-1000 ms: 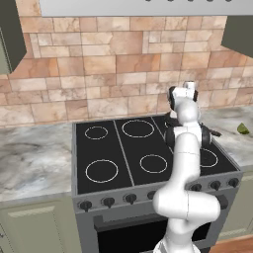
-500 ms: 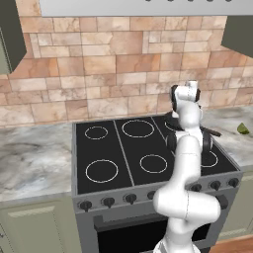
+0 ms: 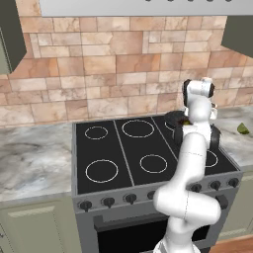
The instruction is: Put the sweet potato and lemon wedge in the pan. Then turn on the rear right burner and set the heat to medium.
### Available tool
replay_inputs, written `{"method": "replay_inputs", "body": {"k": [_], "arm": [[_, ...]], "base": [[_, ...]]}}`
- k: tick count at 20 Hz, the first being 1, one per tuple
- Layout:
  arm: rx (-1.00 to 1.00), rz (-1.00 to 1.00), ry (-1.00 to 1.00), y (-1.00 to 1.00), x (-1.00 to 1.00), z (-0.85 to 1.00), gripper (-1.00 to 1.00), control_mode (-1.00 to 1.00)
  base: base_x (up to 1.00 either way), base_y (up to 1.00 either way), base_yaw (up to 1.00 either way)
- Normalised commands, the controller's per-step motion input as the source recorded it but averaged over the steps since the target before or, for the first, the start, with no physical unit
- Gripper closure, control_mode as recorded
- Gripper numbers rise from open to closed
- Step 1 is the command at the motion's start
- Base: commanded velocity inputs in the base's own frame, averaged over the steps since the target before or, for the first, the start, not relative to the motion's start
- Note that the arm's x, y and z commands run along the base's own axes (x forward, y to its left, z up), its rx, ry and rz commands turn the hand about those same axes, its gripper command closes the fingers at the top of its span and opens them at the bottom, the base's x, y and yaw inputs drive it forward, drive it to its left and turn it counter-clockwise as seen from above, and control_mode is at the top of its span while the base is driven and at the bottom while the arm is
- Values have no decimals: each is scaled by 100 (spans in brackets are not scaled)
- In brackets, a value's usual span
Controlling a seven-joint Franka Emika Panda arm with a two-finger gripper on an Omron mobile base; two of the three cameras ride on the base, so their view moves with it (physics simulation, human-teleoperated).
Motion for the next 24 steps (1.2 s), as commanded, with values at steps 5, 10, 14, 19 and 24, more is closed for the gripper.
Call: {"method": "replay_inputs", "body": {"k": [5,10,14,19,24], "arm": [[0,0,-22,-17,-100,31,-100,-100],[0,0,-11,-55,-100,4,-100,-100],[-5,0,-17,-57,-99,-1,-100,-100],[-6,0,-23,-25,-100,0,-100,-100],[-10,1,-25,-4,-37,2,-100,-100]], "base": [[0,0,0],[0,0,0],[0,0,0],[0,0,0],[0,0,0]]}}
